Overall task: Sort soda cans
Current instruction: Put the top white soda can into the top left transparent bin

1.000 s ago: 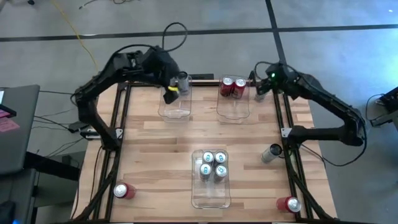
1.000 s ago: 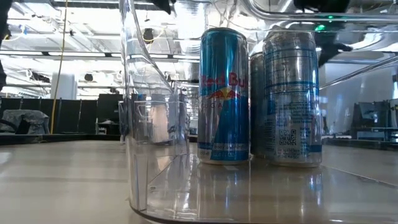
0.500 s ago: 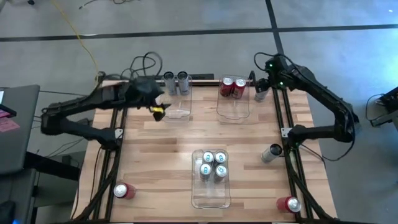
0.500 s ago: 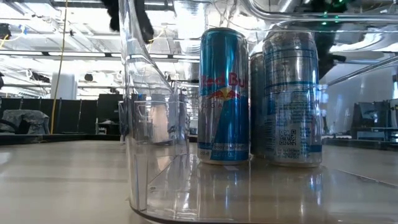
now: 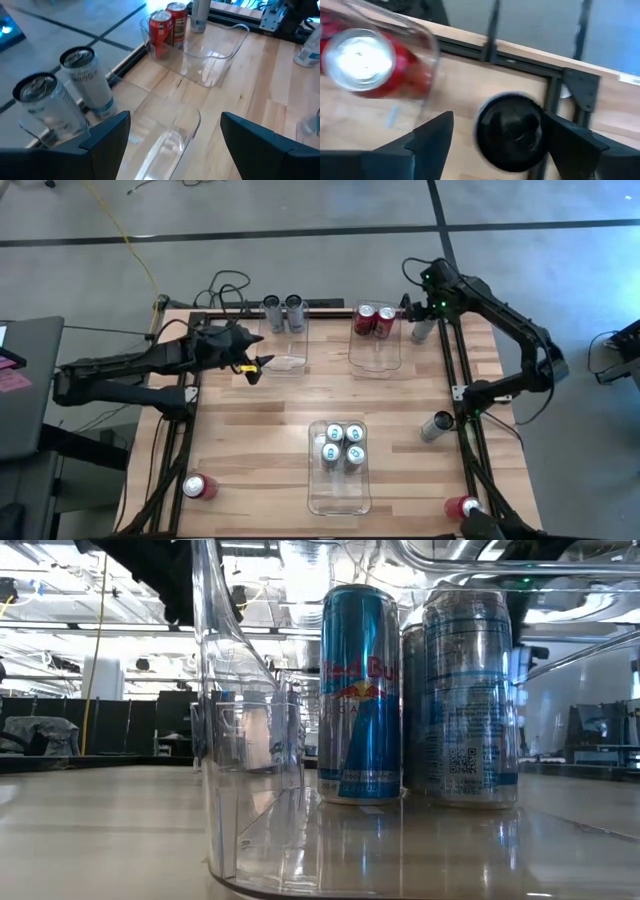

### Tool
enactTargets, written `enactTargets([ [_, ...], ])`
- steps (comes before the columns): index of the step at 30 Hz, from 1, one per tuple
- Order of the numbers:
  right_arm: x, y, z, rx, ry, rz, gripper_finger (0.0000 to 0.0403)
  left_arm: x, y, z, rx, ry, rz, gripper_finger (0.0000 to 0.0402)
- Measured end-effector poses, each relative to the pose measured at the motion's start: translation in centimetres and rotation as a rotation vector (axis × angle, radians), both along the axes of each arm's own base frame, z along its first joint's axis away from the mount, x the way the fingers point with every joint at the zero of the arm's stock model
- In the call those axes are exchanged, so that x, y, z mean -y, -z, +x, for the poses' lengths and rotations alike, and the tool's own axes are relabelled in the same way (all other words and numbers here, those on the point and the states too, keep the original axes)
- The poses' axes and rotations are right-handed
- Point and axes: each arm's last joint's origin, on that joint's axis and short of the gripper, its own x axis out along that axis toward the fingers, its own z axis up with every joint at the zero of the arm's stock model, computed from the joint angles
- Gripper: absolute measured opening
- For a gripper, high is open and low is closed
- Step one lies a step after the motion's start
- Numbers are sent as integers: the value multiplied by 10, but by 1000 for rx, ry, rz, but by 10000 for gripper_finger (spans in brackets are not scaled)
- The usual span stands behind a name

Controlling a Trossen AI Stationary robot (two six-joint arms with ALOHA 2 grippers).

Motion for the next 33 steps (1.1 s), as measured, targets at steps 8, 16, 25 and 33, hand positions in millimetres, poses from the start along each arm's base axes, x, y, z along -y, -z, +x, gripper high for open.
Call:
enactTargets([
  [8, -3, -4, 1, 39, -9, 40, 368, 0, -1, 0, 1, 8, 19, 306],
  [16, -4, -7, -1, 42, 72, 7, 375, 0, -1, 0, 0, 8, 18, 306],
  [25, -6, -6, -2, 29, 123, 18, 375, 0, -1, 0, -1, 7, 17, 306],
  [33, -5, 5, 2, 11, 147, 67, 375, 0, -1, 0, -1, 7, 15, 306],
])
